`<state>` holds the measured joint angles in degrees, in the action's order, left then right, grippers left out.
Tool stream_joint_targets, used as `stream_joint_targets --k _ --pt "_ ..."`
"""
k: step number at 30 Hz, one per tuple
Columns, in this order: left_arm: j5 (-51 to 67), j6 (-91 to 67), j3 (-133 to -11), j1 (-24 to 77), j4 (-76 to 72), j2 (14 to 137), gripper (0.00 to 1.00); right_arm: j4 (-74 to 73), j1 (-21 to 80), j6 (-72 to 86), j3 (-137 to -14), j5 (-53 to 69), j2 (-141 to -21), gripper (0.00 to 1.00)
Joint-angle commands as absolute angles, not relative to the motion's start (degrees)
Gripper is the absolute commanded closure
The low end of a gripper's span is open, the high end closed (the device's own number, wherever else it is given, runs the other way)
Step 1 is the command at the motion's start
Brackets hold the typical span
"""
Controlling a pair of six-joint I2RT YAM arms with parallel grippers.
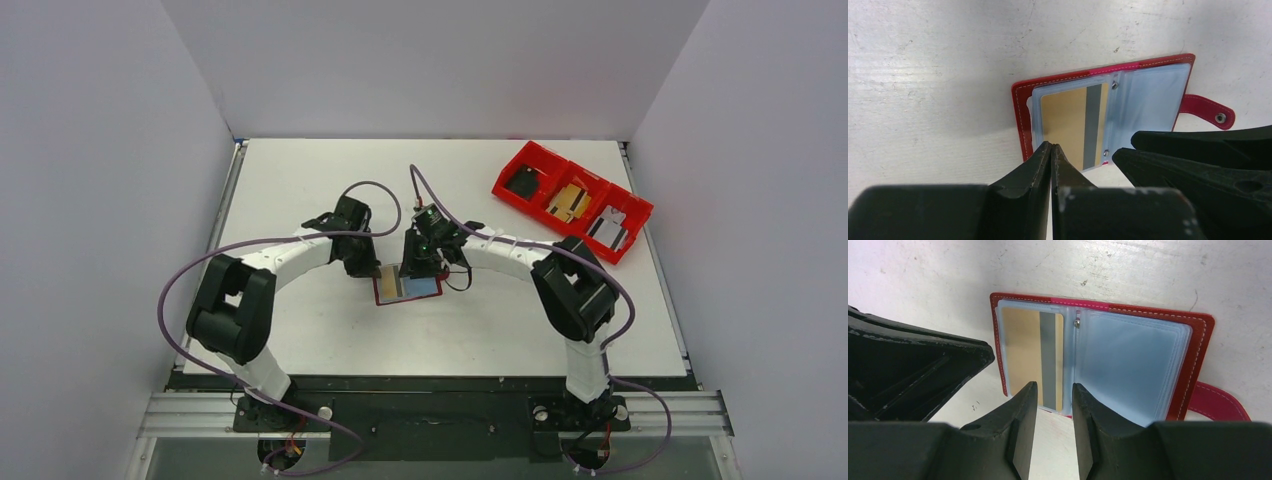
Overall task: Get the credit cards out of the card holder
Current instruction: Remove the credit card from the card holder.
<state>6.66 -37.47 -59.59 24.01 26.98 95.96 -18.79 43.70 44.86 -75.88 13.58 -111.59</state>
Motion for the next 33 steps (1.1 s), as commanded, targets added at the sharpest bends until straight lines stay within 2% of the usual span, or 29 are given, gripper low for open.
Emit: stream_joint_targets --k 1,21,33 --pt "6.9 -36.9 -59.3 23.9 25.2 97.0 1.0 -16.1 43.6 45.2 -77.7 14.2 -112.9 0.71" --pt "5.8 -40.5 -60.4 27.7 24.3 103.0 1.0 -9.4 41.2 48.0 -72.4 18.9 -115.4 0.71" --pt "5.2 -41.9 -60.5 27.9 24.8 104.5 1.0 6.6 37.0 54.7 -61.9 27.5 -114.0 0.71"
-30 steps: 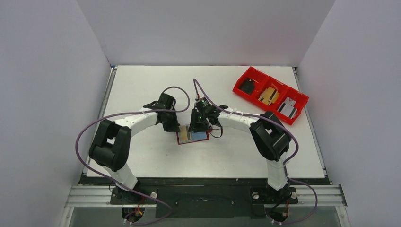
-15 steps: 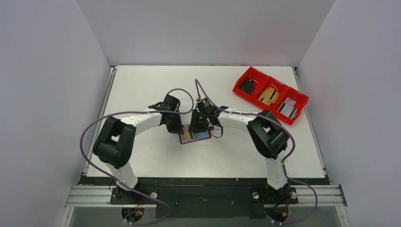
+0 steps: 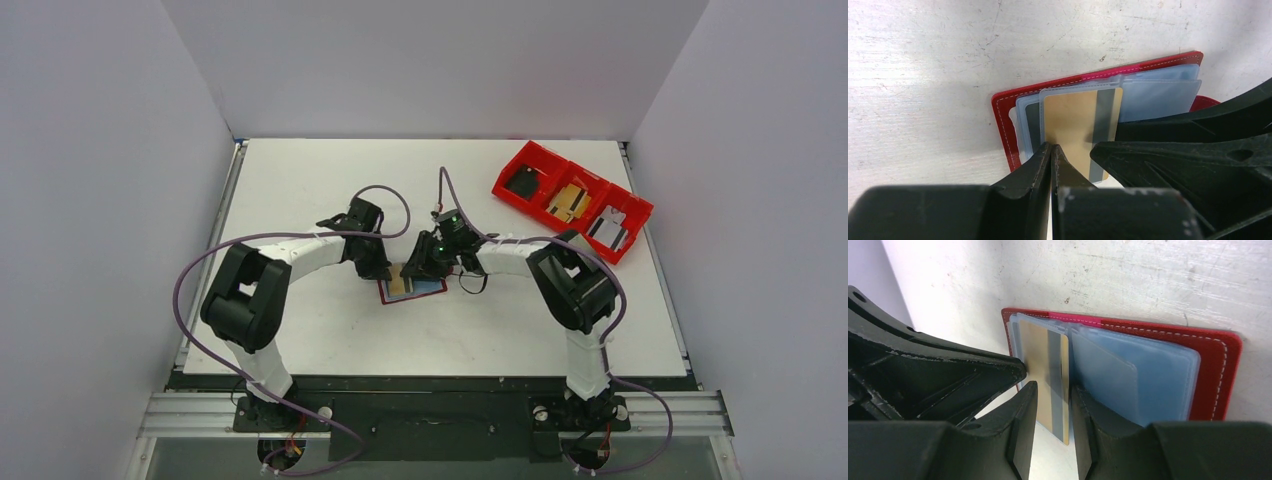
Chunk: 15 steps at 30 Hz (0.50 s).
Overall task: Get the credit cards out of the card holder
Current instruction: Remove the credit card from the card holder.
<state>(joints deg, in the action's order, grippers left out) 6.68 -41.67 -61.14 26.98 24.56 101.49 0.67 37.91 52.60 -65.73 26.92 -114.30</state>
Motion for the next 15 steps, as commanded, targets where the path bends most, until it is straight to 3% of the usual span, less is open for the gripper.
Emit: stream_joint_targets --k 1,15 --pt "5.3 -41.9 -60.5 28.1 24.6 104.5 1.0 7.8 36.6 56.0 -61.4 28.1 -114.1 0.71" --pt "4.5 -43.6 -59.2 28.4 25.8 105.5 1.0 24.8 33.6 65.8 -53.3 32.5 -113.4 0.71"
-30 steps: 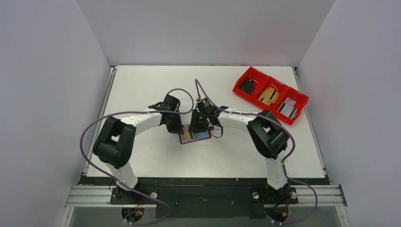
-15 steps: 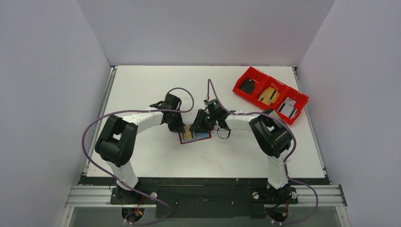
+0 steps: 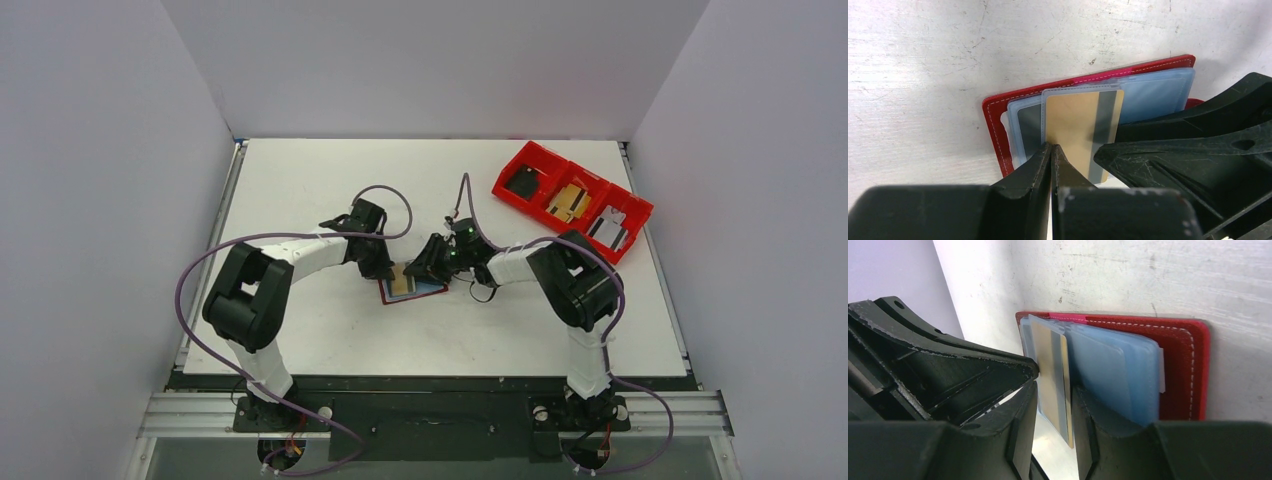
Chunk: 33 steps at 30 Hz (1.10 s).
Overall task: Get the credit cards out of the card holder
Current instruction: Remove the credit card from the card holder.
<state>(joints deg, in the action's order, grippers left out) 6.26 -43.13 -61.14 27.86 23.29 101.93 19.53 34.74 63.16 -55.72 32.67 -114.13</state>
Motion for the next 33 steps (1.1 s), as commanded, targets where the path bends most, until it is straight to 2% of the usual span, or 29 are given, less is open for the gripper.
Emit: stream_joint_targets --k 1,6,12,22,33 --pt "4.5 -43.7 -59.1 28.3 25.8 105.6 1.0 26.8 33.4 66.4 -52.4 32.6 -113.5 0.72" --pt "4.6 -43.9 -58.6 28.1 25.7 106.0 1.0 37.6 32.2 72.9 -48.4 34.1 -114.3 0.73" --pt "4.7 -44.0 -58.0 27.6 25.5 105.8 1.0 42.7 31.7 76.3 -46.6 34.6 -115.0 0.75" --pt "5.1 -43.9 -58.2 27.5 25.1 106.1 1.0 43.0 32.1 76.5 -46.4 34.7 -115.6 0.82" --pt "5.2 -43.8 -58.1 27.5 25.0 106.0 1.0 37.4 33.1 73.2 -48.3 33.5 -116.0 0.84"
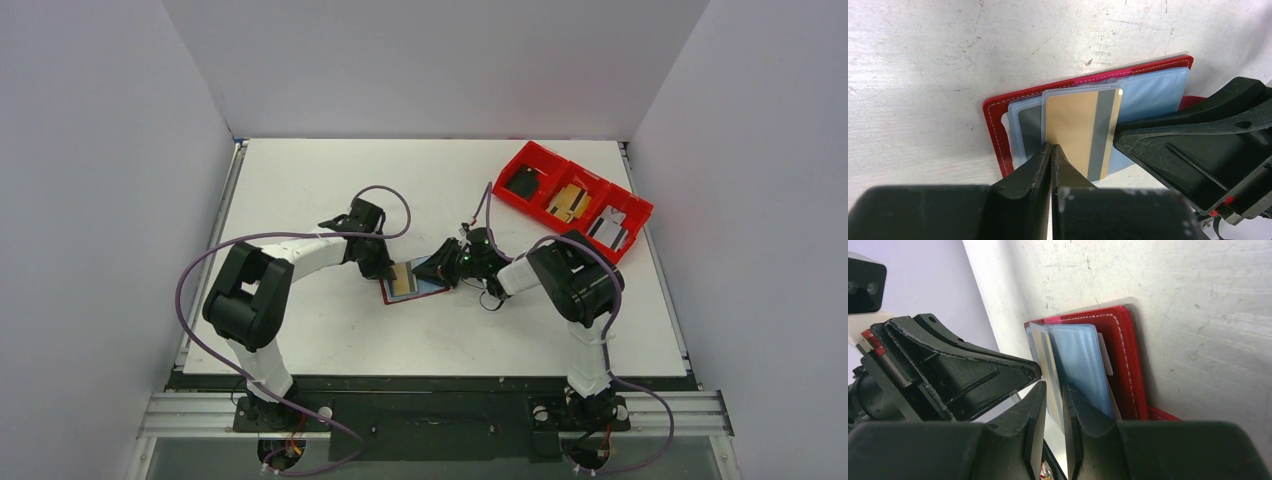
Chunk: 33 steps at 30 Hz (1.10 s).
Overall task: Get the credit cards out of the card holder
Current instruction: Remove the credit card from the card holder.
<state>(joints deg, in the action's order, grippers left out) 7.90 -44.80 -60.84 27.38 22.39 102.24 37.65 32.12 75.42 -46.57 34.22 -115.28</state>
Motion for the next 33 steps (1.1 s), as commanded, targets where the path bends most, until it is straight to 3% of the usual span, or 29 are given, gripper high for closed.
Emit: stream_joint_targets --k 1,14,21,33 --pt "5.2 -43.8 -58.1 27.5 25.0 106.0 1.0 36.9 33.1 72.5 -48.4 33.3 -115.9 0.84" --pt "5.1 -43.6 -58.4 27.5 25.3 106.2 1.0 34.4 33.0 71.1 -48.6 33.1 -115.5 0.85" --pt "4.7 -43.4 -58.0 27.5 25.4 106.3 1.0 42.3 32.4 75.9 -47.0 35.1 -116.1 1.0" --pt "2.6 -42.9 -56.3 26.4 26.2 105.2 1.0 39.8 29.9 73.7 -44.9 32.9 -114.1 1.0"
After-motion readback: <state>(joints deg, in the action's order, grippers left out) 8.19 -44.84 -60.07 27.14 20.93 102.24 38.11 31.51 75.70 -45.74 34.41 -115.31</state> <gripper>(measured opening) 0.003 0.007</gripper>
